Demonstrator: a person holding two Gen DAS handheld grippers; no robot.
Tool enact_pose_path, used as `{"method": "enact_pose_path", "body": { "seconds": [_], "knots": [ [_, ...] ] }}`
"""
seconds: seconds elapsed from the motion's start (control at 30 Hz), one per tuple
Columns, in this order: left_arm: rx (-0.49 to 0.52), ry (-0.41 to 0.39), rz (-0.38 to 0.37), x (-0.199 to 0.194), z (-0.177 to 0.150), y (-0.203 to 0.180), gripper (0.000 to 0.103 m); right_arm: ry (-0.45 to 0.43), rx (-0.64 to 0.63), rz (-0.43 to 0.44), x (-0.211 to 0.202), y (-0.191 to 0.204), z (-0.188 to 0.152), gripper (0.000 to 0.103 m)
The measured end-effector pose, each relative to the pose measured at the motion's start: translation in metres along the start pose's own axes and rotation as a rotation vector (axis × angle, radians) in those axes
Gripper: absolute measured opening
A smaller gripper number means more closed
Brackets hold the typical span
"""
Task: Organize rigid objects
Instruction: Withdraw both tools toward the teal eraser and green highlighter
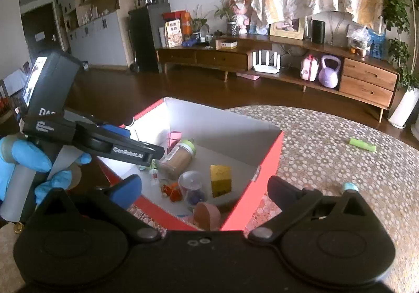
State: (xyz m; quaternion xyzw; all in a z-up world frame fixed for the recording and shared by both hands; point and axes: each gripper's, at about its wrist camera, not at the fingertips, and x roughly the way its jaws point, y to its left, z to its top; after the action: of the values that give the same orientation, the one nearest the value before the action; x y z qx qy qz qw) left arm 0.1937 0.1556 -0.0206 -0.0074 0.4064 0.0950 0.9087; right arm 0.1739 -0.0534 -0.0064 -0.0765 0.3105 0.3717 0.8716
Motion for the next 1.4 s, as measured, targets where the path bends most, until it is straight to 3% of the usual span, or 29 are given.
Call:
{"method": "enact_pose_path", "body": {
  "seconds": [0.17, 0.43, 0.77, 1.0, 1.13, 1.27, 1.4],
  "knots": [
    [0.014, -0.048, -0.014, -0.022, -0.004, -0.021, 0.081, -0.011, 0.013, -0.021, -0.025, -0.016, -0.013, 0.103],
    [0.036, -0.104, -0.059, -0.046, -0.004, -0.064, 0.081, -0.019, 0.055, -0.092, -0.066, -0.06, -0.032, 0.103],
    [0.092, -0.128, -0.143, -0.05, -0.007, -0.147, 0.081, 0.004, 0.11, -0.218, -0.097, -0.134, -0.047, 0.103],
    [0.09, -0.108, -0.164, -0.02, 0.001, -0.208, 0.081, 0.041, 0.093, -0.266, -0.084, -0.181, -0.04, 0.103],
    [0.069, -0.112, -0.136, 0.002, 0.008, -0.235, 0.081, 0.056, 0.058, -0.274, -0.07, -0.21, -0.028, 0.103],
    [0.047, -0.173, -0.08, 0.029, 0.013, -0.258, 0.081, 0.068, -0.003, -0.278, -0.044, -0.237, -0.014, 0.102],
    [0.013, -0.159, -0.051, 0.061, 0.015, -0.276, 0.081, 0.1, -0.031, -0.277, -0.004, -0.264, 0.002, 0.101]
  ]
}}
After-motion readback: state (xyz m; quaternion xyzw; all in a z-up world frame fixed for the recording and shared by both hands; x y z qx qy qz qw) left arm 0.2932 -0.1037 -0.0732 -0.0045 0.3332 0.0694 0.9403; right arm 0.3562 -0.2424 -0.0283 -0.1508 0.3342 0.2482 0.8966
